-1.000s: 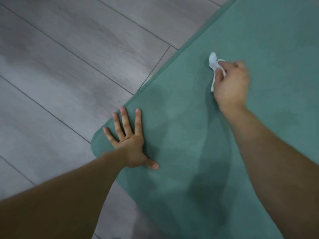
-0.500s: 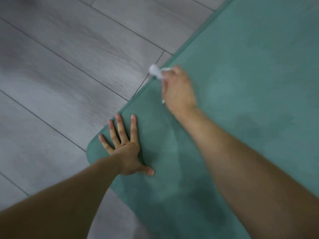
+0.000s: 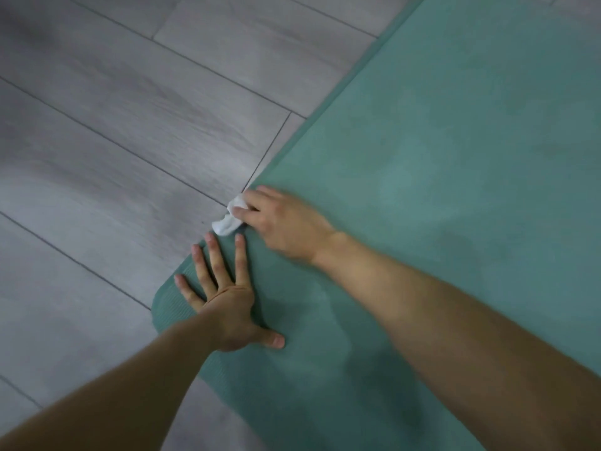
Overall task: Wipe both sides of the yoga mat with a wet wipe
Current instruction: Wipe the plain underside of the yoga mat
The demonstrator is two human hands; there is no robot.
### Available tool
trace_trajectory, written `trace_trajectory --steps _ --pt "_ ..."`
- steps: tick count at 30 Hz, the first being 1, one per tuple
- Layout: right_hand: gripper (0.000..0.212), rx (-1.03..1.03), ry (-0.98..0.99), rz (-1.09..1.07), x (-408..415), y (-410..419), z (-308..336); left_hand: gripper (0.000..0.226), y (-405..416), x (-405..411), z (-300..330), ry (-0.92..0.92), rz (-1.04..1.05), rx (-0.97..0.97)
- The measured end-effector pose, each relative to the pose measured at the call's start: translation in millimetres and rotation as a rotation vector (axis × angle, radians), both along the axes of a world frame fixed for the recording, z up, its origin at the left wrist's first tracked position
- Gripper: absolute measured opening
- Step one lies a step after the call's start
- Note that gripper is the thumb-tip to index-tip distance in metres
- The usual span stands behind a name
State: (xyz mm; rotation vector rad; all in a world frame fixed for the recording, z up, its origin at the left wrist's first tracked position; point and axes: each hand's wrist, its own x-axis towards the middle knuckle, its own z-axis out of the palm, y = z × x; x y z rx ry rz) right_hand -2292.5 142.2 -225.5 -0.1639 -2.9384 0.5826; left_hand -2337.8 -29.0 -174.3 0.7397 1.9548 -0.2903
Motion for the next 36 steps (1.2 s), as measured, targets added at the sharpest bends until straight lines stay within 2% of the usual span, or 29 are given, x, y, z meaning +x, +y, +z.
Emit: trace_trajectory --steps 1,3,5,6,7,8,9,12,13,14,15,16,19,20,21,22,23,25,26,27,28,29,31,33,34,36 --pt "0.032 0.042 0.041 -0.002 8.1 21.4 7.3 0.186 0.3 -0.2 -0.2 -0.001 0.0 0.008" --pt "0.033 0.077 0.054 -0.411 23.9 94.2 15.4 0.186 0.7 0.4 -1.9 -0.017 0.002 0.022" --pt "0.036 0.099 -0.063 -0.883 49.6 162.8 22.4 0.186 -0.3 0.6 -2.9 -0.025 -0.009 0.022" --pt "0.036 0.074 -0.078 -1.023 57.2 177.4 23.0 0.186 -1.1 0.2 -3.1 -0.023 -0.014 0.017" --pt "0.035 0.061 -0.067 -1.063 53.5 171.1 25.6 0.186 -1.7 -0.8 -3.3 -0.016 -0.013 0.013" --pt "0.035 0.04 -0.055 -1.022 42.7 147.5 27.7 0.186 -1.7 -1.3 -2.8 -0.01 -0.008 0.008" --pt "0.035 -0.006 -0.018 -0.889 32.6 115.0 26.9 0.186 -0.9 -0.4 -1.7 -0.01 -0.005 0.003" --pt "0.032 -0.07 0.03 -0.173 27.9 9.2 16.6 0.186 -0.3 1.2 0.9 0.001 -0.016 -0.026" --pt "0.033 -0.034 0.006 -0.028 34.3 2.5 14.9 0.186 0.1 1.6 0.9 0.007 -0.018 -0.035" --pt "0.034 0.008 0.017 0.007 41.1 18.7 16.7 0.186 0.4 1.9 0.9 0.006 -0.017 -0.03" --pt "0.034 0.044 0.047 -0.099 47.4 47.6 16.5 0.186 0.0 2.0 -0.2 0.002 -0.015 -0.015" --pt "0.032 0.068 0.05 -0.292 56.4 82.2 16.7 0.186 -0.6 1.7 -1.7 0.0 -0.02 0.0" --pt "0.036 0.118 -0.029 -0.981 89.1 171.5 21.5 0.186 -0.8 -0.4 -4.4 0.001 -0.021 0.022" --pt "0.034 0.099 -0.013 -1.148 93.2 174.8 22.4 0.187 -1.2 -0.3 -4.5 0.003 -0.019 0.019" --pt "0.03 0.111 0.028 -1.205 86.5 158.5 24.5 0.187 -1.7 -0.1 -4.8 0.008 -0.018 0.012" --pt "0.026 0.106 0.055 -1.134 74.5 131.0 22.3 0.187 -1.9 0.6 -4.9 0.013 -0.019 0.004" --pt "0.024 0.053 0.109 -0.938 62.0 94.0 18.6 0.187 -1.9 0.7 -4.9 0.018 -0.019 0.0" --pt "0.029 0.007 0.104 -0.336 52.0 19.1 15.0 0.187 -1.7 0.9 -4.8 0.027 -0.021 -0.004" --pt "0.031 0.035 0.067 -0.111 55.3 4.1 16.0 0.187 -1.1 1.2 -5.2 0.034 -0.027 -0.005" --pt "0.032 0.059 0.061 0.003 62.3 12.0 19.3 0.187 -0.6 1.2 -5.7 0.041 -0.03 -0.004" --pt "0.032 0.074 0.094 -0.046 71.0 35.5 20.2 0.187 -0.4 0.9 -6.5 0.043 -0.03 0.001" --pt "0.031 0.076 0.095 -0.238 83.3 66.3 20.3 0.187 -1.1 0.2 -7.5 0.04 -0.028 0.012" --pt "0.036 0.088 0.043 -0.766 119.9 134.6 22.1 0.186 -3.2 -0.3 -10.7 0.028 -0.036 0.031" --pt "0.045 0.058 -0.037 -1.132 156.4 177.6 24.4 0.185 -4.0 -0.9 -13.0 0.03 -0.038 0.048" --pt "0.043 0.045 -0.068 -1.21 160.0 175.7 24.3 0.185 -3.8 -1.3 -13.2 0.034 -0.033 0.049" --pt "0.037 0.061 -0.049 -1.086 146.5 136.2 20.3 0.185 -4.8 -0.9 -13.5 0.055 -0.038 0.047"
